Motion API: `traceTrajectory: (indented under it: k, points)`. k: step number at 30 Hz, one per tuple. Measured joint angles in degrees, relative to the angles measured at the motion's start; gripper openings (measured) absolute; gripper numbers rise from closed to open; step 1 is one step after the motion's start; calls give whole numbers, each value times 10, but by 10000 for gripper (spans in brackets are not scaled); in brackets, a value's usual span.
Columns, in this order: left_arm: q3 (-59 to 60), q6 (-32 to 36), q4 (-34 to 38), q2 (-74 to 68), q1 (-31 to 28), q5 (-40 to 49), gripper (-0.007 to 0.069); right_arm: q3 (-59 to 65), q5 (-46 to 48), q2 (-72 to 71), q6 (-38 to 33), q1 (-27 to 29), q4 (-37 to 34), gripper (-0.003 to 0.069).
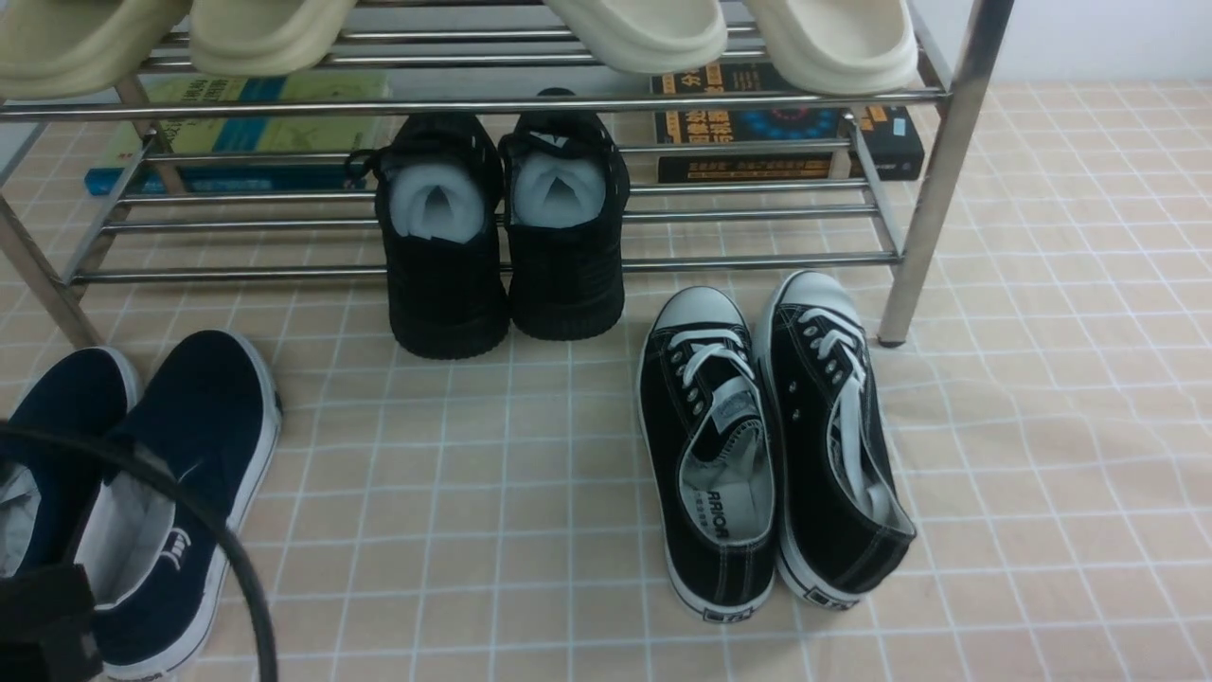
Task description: Take the shoes off the shelf from the light coffee tablecloth by hand.
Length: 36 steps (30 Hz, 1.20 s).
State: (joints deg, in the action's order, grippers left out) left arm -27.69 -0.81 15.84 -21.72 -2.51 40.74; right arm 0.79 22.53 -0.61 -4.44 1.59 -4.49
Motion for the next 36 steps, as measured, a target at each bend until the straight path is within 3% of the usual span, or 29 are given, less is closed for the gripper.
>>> traceTrajectory:
  k: [5, 17, 24, 36]
  points:
    - [54, 2, 15, 74, 0, -84, 5, 0, 0, 0, 0, 0, 0, 241]
    - [83, 2, -1, 94, 0, -94, 17, 0, 0, 0, 0, 0, 0, 241]
    - [102, 2, -62, 108, 0, -101, 19, 0, 0, 0, 0, 0, 0, 241]
    - [271, -136, -171, 223, 1, -136, 33, 0, 0, 0, 0, 0, 0, 241]
